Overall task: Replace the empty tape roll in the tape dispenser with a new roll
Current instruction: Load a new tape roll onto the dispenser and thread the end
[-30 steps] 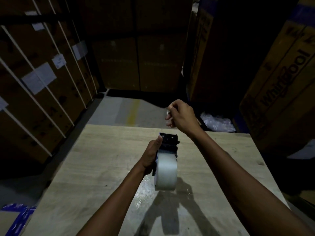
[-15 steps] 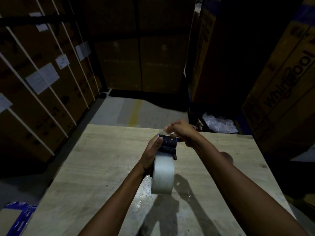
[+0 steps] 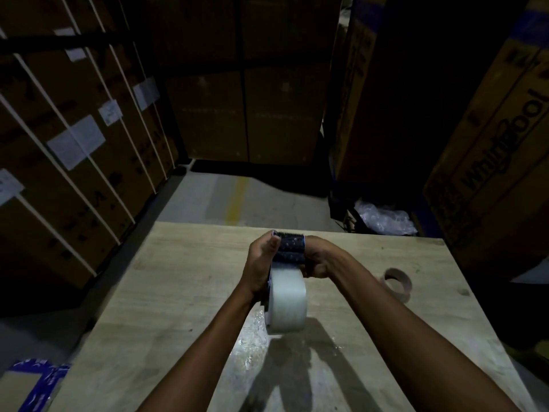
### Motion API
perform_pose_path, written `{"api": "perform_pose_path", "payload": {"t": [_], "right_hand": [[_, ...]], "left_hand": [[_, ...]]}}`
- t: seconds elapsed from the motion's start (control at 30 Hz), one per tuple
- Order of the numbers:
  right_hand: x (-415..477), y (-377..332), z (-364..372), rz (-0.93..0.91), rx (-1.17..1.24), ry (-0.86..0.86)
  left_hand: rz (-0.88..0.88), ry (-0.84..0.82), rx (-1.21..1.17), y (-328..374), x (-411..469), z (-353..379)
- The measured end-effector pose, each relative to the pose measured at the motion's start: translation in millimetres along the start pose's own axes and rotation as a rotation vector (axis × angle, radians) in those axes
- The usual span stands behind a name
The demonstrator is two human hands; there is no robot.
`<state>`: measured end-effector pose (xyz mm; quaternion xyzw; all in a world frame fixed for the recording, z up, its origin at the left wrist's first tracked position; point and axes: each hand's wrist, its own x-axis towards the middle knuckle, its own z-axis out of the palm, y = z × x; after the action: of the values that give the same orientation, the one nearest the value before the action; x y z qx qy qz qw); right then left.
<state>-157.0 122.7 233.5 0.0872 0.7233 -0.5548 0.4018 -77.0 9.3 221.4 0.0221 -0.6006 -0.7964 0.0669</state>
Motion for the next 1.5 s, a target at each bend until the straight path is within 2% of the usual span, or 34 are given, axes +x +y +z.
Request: {"api": "perform_pose_path", "payload": {"t": [0.1,0.17,0.23,0.3,0.43,0.57,0.7,0.87,0.97,1.07,1.23,1.33,1.5], "right_hand": [[14.0,13.3,2.2,0.026,0.123,0.069],[-3.5,15.3,7.5,-0.030,0.173,0.119],[-10.5,27.2,12.7,-0.076,0.191,0.094],[-21.2,38.4,22.5,-0.070,0.249,-0.038],[-29.0,52.7,30.2,-0.033,0.583,-0.326],[-34.3,53.9,36.3,-0.103,0.696,-0.414],[-30.0,49.1,37.6,-0.140,0.694,-0.360],[-25.1,48.3,32.0,-0.196,0.738,-0.182],[-23.1,48.7,30.4,-0.212,0.802,-0.191],[-21.8,51.1,32.8,-0.190,0.792,-0.176],[-16.0,62.5,32.7,-0.162,0.722,-0.150],[-12.2,66.4,33.2,-0.157,0.693,-0.132],[-7.3,75.1,32.0,-0.166,0.663,-0.108]], "left_hand": [[0.039,0.053,0.023,10.8,1.2,-0.1],[0.059,0.080,0.052,13.7,4.6,-4.9],[0.072,0.110,0.061,14.7,7.0,-8.9],[0.076,0.132,0.023,14.1,9.4,-11.8],[0.045,0.202,-0.076,15.8,13.2,-15.1],[-0.001,0.198,-0.029,21.2,16.8,-19.0],[-0.144,0.118,-0.020,24.8,21.2,-22.8],[-0.300,0.086,-0.163,26.6,24.8,-26.3],[-0.379,0.126,-0.339,23.8,26.7,-29.0],[-0.450,0.113,-0.408,21.6,30.1,-34.2],[-0.597,0.045,-0.387,16.4,34.6,-49.0],[-0.588,0.041,-0.335,20.2,32.5,-52.7],[-0.549,-0.140,-0.213,14.2,33.2,-60.5]]}}
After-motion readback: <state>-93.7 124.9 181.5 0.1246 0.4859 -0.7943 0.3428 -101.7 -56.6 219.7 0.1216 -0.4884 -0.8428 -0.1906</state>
